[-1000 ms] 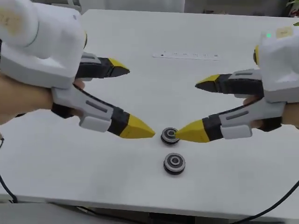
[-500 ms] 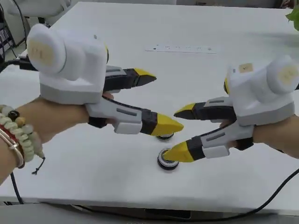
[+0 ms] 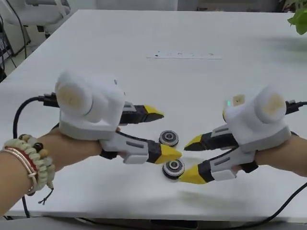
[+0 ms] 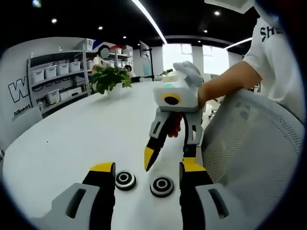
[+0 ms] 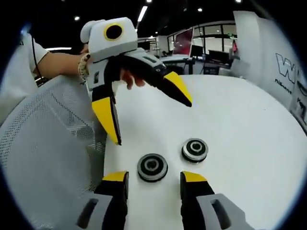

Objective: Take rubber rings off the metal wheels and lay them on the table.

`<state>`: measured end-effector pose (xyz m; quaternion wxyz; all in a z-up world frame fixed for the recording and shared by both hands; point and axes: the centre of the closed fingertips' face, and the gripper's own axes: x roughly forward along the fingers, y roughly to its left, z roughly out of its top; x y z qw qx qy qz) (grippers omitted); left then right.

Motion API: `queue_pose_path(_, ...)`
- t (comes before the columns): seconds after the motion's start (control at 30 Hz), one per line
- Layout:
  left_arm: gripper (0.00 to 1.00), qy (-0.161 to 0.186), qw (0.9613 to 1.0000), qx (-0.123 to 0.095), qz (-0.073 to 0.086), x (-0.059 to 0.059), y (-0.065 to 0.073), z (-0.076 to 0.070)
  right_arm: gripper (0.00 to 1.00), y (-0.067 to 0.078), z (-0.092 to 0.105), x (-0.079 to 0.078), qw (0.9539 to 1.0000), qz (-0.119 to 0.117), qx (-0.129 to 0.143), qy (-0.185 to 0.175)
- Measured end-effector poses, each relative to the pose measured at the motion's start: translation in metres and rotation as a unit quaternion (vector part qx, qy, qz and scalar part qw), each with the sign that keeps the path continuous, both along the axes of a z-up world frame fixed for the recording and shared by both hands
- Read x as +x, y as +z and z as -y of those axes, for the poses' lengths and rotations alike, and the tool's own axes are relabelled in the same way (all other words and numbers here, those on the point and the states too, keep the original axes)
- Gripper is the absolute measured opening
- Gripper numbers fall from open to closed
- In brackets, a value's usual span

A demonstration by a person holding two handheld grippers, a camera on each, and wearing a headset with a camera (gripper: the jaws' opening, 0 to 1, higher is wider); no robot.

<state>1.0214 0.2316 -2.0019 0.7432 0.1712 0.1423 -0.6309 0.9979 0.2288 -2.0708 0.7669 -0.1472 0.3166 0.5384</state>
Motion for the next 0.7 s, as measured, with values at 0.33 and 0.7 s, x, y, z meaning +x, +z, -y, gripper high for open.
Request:
queue_pose_path(0.33, 0.28, -0.010, 0.9993, 0.033, -0.017, -0.008, -0.033, 0.003, 0.33, -0.009, -0.005, -0.008, 0.9994, 0.001, -0.024, 0.023)
queue_pose_path(0.7, 0.15, -0.005, 0.9980, 0.042, -0.047, -0.012, -0.050, 0.007, 0.27, -0.006, -0.004, -0.004, 0.9997, 0.008, -0.016, 0.015)
